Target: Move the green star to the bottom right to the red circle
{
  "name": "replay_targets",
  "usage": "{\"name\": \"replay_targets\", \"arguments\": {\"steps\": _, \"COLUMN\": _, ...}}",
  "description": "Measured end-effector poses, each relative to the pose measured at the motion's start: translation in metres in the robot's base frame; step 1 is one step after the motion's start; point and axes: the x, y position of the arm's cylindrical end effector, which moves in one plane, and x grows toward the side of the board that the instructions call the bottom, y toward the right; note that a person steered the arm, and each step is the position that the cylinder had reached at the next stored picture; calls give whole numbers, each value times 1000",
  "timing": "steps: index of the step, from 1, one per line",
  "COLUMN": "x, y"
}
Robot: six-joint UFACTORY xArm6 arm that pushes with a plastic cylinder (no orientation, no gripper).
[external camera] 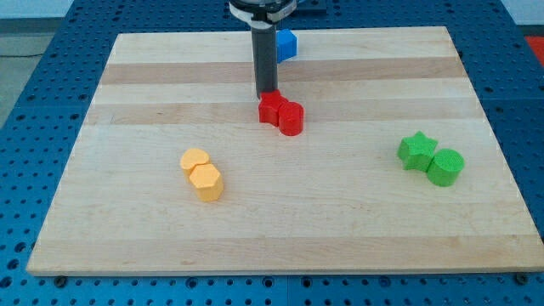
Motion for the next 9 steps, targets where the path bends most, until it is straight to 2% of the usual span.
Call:
{"name": "replay_targets", "arguments": {"steps": 4, "x": 2, "y": -20}}
{"name": "replay_targets", "arguments": {"steps": 5, "x": -37, "y": 34}}
{"name": "replay_targets", "arguments": {"steps": 6, "x": -42, "y": 165}}
{"name": "replay_targets", "arguments": {"steps": 7, "x": -1, "y": 270}}
{"name": "replay_targets", "arguments": {"steps": 8, "x": 75, "y": 330}}
{"name": "replay_targets", "arguments": {"steps": 9, "x": 150, "y": 317}}
